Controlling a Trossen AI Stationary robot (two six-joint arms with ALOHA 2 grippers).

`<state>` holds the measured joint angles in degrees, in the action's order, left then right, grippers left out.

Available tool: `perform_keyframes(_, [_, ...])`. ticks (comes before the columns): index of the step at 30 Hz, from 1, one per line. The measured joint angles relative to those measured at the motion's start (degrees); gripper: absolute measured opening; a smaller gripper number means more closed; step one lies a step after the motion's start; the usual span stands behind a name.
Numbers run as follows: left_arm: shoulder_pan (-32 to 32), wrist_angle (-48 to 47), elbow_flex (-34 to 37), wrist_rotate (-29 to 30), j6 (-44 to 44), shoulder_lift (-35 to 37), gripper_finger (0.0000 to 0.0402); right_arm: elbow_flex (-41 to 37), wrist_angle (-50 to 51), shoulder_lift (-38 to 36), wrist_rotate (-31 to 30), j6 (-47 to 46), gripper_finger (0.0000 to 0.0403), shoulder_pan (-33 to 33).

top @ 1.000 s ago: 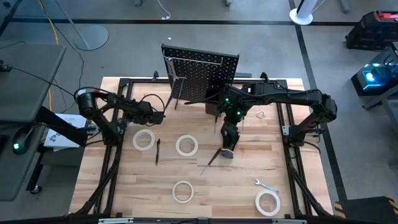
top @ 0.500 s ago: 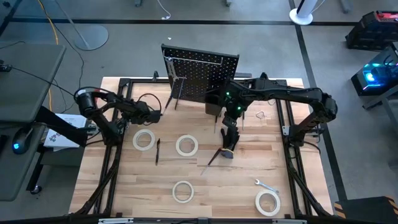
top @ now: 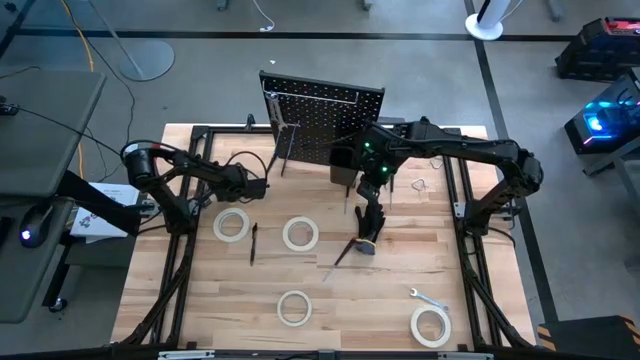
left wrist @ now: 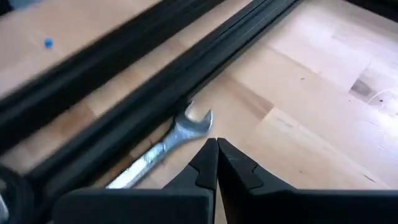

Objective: Hang tools onto peg board
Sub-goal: Hang the 12 mm tool onto the pegboard aligned with the others

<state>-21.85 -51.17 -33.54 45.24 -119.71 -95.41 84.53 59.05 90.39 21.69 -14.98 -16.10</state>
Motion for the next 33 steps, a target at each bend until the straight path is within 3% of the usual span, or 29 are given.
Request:
perform_keyframes(6, [0.0, -6.3, -0.5, 2.2, -0.1, 0.0, 0.0, 0.0, -0.2, 0.0, 0.3, -1.0, 0.0, 0.0])
perform_keyframes(10, [0.0, -6.6, 1.3, 0.0, -1.3, 0.0, 0.0, 0.0, -0.2, 0.0, 0.3, -1.5, 0.0, 0.0])
perform_keyframes(14, [0.0, -2.2, 5.0, -2.2, -0.7, 0.1, 0.0, 0.0, -0.2, 0.0, 0.3, -1.6, 0.0, 0.0])
perform_keyframes(23, [0.0, 7.2, 7.2, 0.9, 3.0, 0.3, 0.0, 0.0, -0.2, 0.0, 0.8, -1.6, 0.0, 0.0])
perform_keyframes(28, [4.5, 12.4, 4.2, 1.4, 2.5, 0.2, 0.0, 0.0, -0.3, 0.0, 1.0, -1.7, 0.0, 0.0])
perform_keyframes(33, [9.7, 15.7, -0.2, -1.1, 8.0, 0.2, 0.0, 0.0, -0.3, 0.0, 1.3, -1.6, 0.0, 0.0])
